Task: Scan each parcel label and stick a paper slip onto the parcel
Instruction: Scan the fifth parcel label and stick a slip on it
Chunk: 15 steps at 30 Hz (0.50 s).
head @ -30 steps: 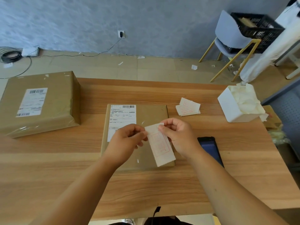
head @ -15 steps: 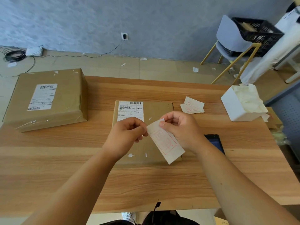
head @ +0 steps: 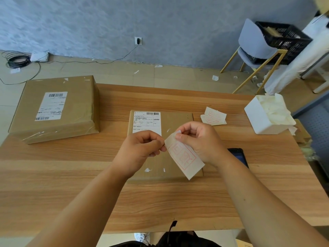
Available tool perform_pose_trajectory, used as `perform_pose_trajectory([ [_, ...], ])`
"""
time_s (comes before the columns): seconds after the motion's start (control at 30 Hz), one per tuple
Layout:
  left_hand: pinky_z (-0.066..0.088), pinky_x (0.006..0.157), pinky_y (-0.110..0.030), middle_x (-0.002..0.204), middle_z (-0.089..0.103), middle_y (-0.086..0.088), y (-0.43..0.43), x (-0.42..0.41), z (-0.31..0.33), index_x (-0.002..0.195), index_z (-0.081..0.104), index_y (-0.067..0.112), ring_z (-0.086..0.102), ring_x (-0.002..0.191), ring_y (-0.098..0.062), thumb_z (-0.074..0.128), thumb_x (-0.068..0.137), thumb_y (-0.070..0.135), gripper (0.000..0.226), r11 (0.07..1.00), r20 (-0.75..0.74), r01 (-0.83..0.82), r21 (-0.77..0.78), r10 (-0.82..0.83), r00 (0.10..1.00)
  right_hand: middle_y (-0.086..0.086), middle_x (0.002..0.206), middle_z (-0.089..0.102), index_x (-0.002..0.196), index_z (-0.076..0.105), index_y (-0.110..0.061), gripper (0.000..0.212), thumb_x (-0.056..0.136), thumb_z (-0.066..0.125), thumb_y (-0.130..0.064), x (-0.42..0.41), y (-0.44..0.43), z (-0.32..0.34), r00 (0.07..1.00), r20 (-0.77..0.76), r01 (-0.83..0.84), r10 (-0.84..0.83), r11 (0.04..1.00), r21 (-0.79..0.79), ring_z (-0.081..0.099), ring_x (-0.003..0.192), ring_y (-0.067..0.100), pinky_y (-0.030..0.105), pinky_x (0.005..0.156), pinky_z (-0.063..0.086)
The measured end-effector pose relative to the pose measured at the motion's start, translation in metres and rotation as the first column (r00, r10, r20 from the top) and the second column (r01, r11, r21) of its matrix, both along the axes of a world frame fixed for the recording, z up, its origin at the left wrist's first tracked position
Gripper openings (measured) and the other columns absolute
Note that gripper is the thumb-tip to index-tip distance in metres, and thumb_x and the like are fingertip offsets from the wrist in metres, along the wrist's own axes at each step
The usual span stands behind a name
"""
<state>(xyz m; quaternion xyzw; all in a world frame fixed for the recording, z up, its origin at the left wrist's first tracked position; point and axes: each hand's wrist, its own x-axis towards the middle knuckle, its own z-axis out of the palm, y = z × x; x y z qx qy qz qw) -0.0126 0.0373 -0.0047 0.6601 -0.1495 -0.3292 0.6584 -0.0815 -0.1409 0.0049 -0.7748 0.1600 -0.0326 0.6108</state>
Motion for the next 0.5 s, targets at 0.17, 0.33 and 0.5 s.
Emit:
perform_pose_trajectory([
  [0.17,0.048,0.061,-0.02,0.068,0.07,-0.002,0.001,0.001,0.0,0.066,0.071,0.021,0.057,0.061,-0.007,0.065,0.07,0.021,0.007,1.0,-0.004,0.004,0.003,-0.004,1.0,-0.014,0.065,0.065,0.078,0.066,-0.021,0.015,0.083,0.07,-0.008,0.001,0.003,-0.001,1.0,-0.006,0.014,-0.014,0.999,0.031,0.059,0.064,0.0,0.014,0.059,0.047],
  [0.33,0.047,0.061,-0.021,0.067,0.069,-0.003,0.0,0.003,-0.002,0.064,0.07,0.022,0.056,0.06,-0.007,0.066,0.076,0.013,0.015,1.0,0.0,-0.007,-0.014,0.007,1.0,-0.012,0.075,0.064,0.081,0.065,-0.025,0.016,0.083,0.071,-0.01,0.003,0.009,-0.002,0.999,-0.012,0.042,-0.042,0.999,-0.003,0.058,0.068,0.0,0.018,0.066,0.048],
  [0.5,0.046,0.059,-0.015,0.066,0.068,0.002,-0.002,0.006,-0.006,0.062,0.068,0.024,0.055,0.058,-0.003,0.06,0.084,0.004,0.031,0.994,0.072,-0.102,0.038,0.099,0.993,-0.016,0.096,0.06,0.091,0.058,-0.037,0.021,0.079,0.075,-0.032,0.003,0.016,-0.01,0.951,0.049,0.307,-0.305,0.915,-0.261,0.053,0.078,0.0,0.015,0.067,0.041],
])
